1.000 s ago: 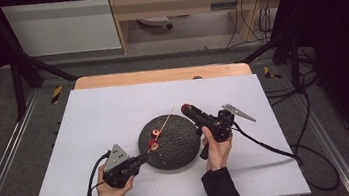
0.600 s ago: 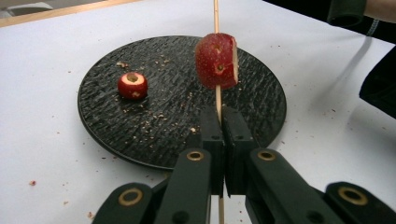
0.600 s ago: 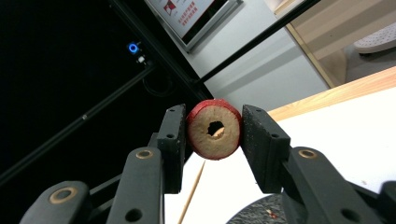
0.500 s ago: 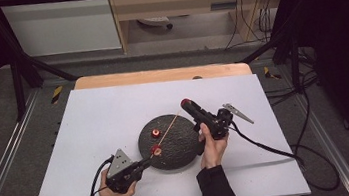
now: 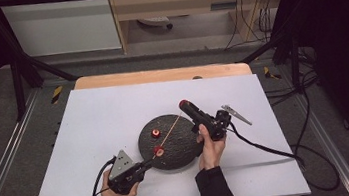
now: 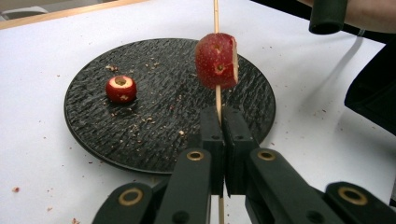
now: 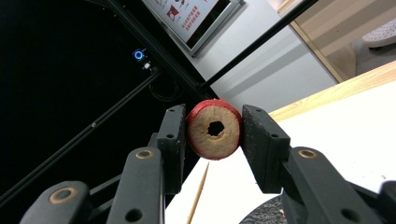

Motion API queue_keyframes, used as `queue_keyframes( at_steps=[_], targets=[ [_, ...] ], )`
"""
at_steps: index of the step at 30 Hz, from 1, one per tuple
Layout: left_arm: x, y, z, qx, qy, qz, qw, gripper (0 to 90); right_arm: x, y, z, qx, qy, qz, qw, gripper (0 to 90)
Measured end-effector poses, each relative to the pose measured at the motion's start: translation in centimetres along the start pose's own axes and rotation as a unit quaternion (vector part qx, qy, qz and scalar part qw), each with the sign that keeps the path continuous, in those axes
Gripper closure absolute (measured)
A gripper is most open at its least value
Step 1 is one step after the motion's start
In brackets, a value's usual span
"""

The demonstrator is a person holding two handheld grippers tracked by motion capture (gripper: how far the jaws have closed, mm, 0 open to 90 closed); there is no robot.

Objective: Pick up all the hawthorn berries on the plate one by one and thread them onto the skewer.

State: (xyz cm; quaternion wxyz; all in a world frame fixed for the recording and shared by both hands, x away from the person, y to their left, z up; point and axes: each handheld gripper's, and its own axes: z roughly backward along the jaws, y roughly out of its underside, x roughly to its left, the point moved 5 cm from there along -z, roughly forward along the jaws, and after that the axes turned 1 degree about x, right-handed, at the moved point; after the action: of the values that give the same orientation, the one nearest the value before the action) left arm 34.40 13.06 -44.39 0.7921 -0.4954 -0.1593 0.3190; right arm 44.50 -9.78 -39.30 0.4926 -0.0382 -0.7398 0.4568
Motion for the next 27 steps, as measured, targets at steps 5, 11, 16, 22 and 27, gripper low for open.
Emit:
queue_keyframes(
  at_steps=[5, 11, 16, 22, 27],
  targets=[
    [-0.01, -0.03, 0.03, -0.003, -0.001, 0.002, 1.0000, 88.1, 0.02, 0.21, 0.03, 0.002, -0.003, 0.000, 1.0000, 61.8],
    [-0.14, -0.12, -0.12, -0.007, -0.002, 0.005, 1.0000, 88.1, 0.14, 0.42, 0.06, 0.005, -0.011, -0.007, 0.9999, 61.8],
    [-0.43, -0.28, -0.30, -0.013, -0.005, 0.010, 0.9999, 88.0, 0.22, 0.67, 0.09, 0.006, -0.017, -0.014, 0.9997, 61.8],
    [-0.75, -0.47, -0.58, -0.016, -0.008, 0.017, 0.9997, 88.1, 0.28, 0.92, 0.15, 0.007, -0.018, -0.016, 0.9997, 61.8],
    [-0.83, -0.74, -0.56, -0.019, -0.011, 0.020, 0.9996, 88.2, 0.33, 1.02, 0.21, 0.007, -0.020, -0.016, 0.9996, 61.9]
  ],
)
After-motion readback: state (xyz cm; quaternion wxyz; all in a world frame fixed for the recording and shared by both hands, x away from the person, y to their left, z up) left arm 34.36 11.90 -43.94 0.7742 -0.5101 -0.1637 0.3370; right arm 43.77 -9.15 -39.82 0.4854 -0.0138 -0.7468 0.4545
